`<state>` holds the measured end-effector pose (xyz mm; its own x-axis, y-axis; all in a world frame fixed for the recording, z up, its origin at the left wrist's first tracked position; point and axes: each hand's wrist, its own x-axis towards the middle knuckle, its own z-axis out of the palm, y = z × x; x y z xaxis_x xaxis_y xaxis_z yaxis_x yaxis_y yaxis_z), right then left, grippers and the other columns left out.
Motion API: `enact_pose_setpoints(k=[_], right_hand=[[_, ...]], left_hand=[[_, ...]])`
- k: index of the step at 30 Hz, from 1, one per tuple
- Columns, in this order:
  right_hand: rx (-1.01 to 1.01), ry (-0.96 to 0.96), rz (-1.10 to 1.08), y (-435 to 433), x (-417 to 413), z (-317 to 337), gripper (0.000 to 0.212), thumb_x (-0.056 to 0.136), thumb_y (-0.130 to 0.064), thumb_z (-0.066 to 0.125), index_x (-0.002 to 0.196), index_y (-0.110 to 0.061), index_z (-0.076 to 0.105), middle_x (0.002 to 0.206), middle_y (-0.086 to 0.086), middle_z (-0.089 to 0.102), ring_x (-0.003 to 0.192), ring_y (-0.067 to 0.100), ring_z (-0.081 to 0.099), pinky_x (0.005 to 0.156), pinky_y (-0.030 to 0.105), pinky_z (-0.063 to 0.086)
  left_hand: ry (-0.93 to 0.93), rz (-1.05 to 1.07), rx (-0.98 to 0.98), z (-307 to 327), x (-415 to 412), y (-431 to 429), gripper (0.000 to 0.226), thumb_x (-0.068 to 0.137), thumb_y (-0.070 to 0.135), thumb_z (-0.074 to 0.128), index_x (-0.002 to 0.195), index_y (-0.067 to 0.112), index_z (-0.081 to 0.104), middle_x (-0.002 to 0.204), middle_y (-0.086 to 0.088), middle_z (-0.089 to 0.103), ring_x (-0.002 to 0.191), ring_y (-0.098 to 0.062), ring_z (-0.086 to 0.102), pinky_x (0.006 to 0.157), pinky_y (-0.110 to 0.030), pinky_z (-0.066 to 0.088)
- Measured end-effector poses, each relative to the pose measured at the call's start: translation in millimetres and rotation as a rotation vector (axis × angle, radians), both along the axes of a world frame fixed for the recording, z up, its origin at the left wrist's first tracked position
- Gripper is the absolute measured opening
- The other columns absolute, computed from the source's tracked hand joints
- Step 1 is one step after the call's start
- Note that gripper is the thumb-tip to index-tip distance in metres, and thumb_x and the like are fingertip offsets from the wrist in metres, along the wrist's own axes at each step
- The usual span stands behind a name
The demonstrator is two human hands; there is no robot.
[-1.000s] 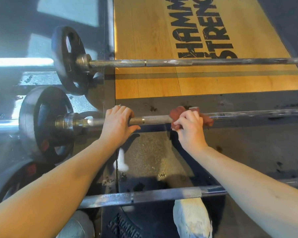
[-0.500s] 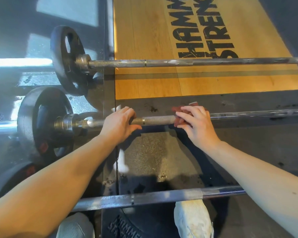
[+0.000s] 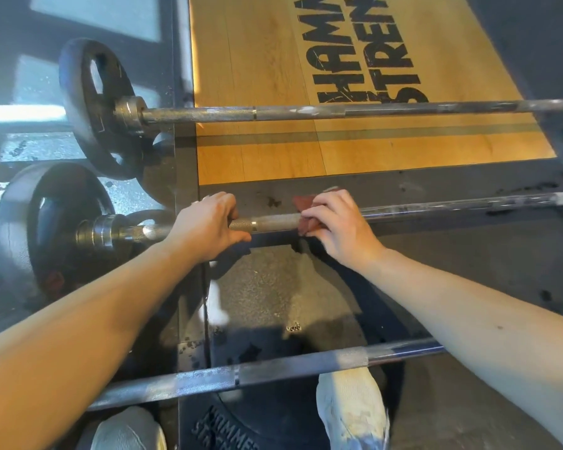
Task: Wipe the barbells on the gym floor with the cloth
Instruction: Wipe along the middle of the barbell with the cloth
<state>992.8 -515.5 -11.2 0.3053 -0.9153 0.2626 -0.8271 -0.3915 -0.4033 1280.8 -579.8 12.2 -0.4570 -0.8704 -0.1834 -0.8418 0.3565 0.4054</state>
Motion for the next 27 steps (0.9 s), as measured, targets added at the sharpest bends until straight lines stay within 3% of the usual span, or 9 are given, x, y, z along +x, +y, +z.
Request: enact_pose_setpoints(k=[3, 7, 10, 13, 15, 20, 24, 27], right_hand=[[0.001, -0.024, -0.142, 9.8, -26.9, -2.7, 0.027, 0.082, -0.007, 0.081, 0.106, 0.001, 0.07, 0.112, 0.016, 0.061, 0.108, 0.033, 0.049, 0.091, 0.051, 0.047], [-0.015, -0.078, -0.281, 16.9, 14.1, -10.7, 0.021, 0.078, -0.003, 0.083, 0.094, -0.001, 0.07, 0.106, 0.013, 0.061, 0.102, 0.03, 0.048, 0.084, 0.052, 0.045], [-0.065, -0.073, -0.022, 5.7, 75.7, -12.2, 0.006, 0.081, 0.0, 0.069, 0.087, -0.002, 0.067, 0.102, 0.016, 0.061, 0.097, 0.031, 0.046, 0.074, 0.049, 0.044], [-0.076, 0.064, 0.092, -9.8, 94.8, -9.6, 0.018, 0.082, -0.007, 0.061, 0.099, -0.01, 0.067, 0.119, 0.013, 0.062, 0.114, 0.032, 0.048, 0.083, 0.044, 0.036], [-0.077, 0.167, 0.063, -7.0, 74.8, -7.9, 0.03, 0.081, -0.006, 0.068, 0.108, -0.017, 0.065, 0.129, 0.006, 0.062, 0.125, 0.029, 0.051, 0.091, 0.044, 0.034], [-0.029, 0.238, -0.094, 13.2, -23.9, -0.3, 0.032, 0.08, -0.008, 0.075, 0.107, -0.024, 0.066, 0.132, -0.004, 0.063, 0.126, 0.023, 0.054, 0.093, 0.041, 0.033], [0.025, 0.141, -0.274, 27.8, -69.3, 4.9, 0.027, 0.084, -0.013, 0.081, 0.105, -0.022, 0.067, 0.126, -0.005, 0.066, 0.125, 0.021, 0.054, 0.095, 0.038, 0.026], [0.036, 0.054, -0.346, 28.6, -42.1, -6.5, 0.028, 0.082, -0.002, 0.081, 0.099, -0.02, 0.068, 0.121, -0.006, 0.066, 0.124, 0.018, 0.053, 0.099, 0.036, 0.024]], left_hand=[[-0.018, 0.01, -0.021, 1.5, -1.6, 4.3, 0.044, 0.08, 0.055, 0.079, 0.091, 0.024, 0.049, 0.093, 0.008, 0.053, 0.081, -0.016, 0.053, 0.07, -0.036, 0.051], [-0.019, 0.034, -0.049, -0.1, -2.0, 9.9, 0.043, 0.081, 0.052, 0.078, 0.092, 0.022, 0.048, 0.096, 0.007, 0.053, 0.083, -0.016, 0.052, 0.066, -0.036, 0.052], [-0.009, 0.053, -0.055, -5.3, -0.5, 11.8, 0.044, 0.081, 0.048, 0.08, 0.091, 0.023, 0.045, 0.094, 0.004, 0.052, 0.076, -0.018, 0.054, 0.061, -0.034, 0.048], [0.016, 0.055, -0.064, -5.3, 2.1, 14.3, 0.041, 0.082, 0.041, 0.08, 0.091, 0.022, 0.045, 0.092, 0.002, 0.051, 0.072, -0.021, 0.055, 0.059, -0.035, 0.047], [0.017, 0.048, -0.051, -3.3, 3.7, 14.9, 0.034, 0.084, 0.037, 0.079, 0.095, 0.021, 0.05, 0.095, 0.002, 0.053, 0.075, -0.021, 0.058, 0.064, -0.038, 0.052], [0.045, 0.012, -0.107, -1.0, 5.0, 20.0, 0.028, 0.085, 0.032, 0.078, 0.101, 0.017, 0.061, 0.101, 0.0, 0.057, 0.083, -0.023, 0.06, 0.07, -0.039, 0.054], [0.034, 0.005, -0.163, -0.4, 8.3, 21.7, 0.031, 0.083, 0.031, 0.079, 0.108, 0.015, 0.069, 0.111, -0.003, 0.06, 0.093, -0.023, 0.059, 0.086, -0.042, 0.054], [0.041, 0.035, -0.188, -0.3, 16.2, 26.5, 0.031, 0.086, 0.028, 0.078, 0.115, 0.016, 0.072, 0.115, -0.003, 0.061, 0.102, -0.024, 0.058, 0.093, -0.042, 0.05]])
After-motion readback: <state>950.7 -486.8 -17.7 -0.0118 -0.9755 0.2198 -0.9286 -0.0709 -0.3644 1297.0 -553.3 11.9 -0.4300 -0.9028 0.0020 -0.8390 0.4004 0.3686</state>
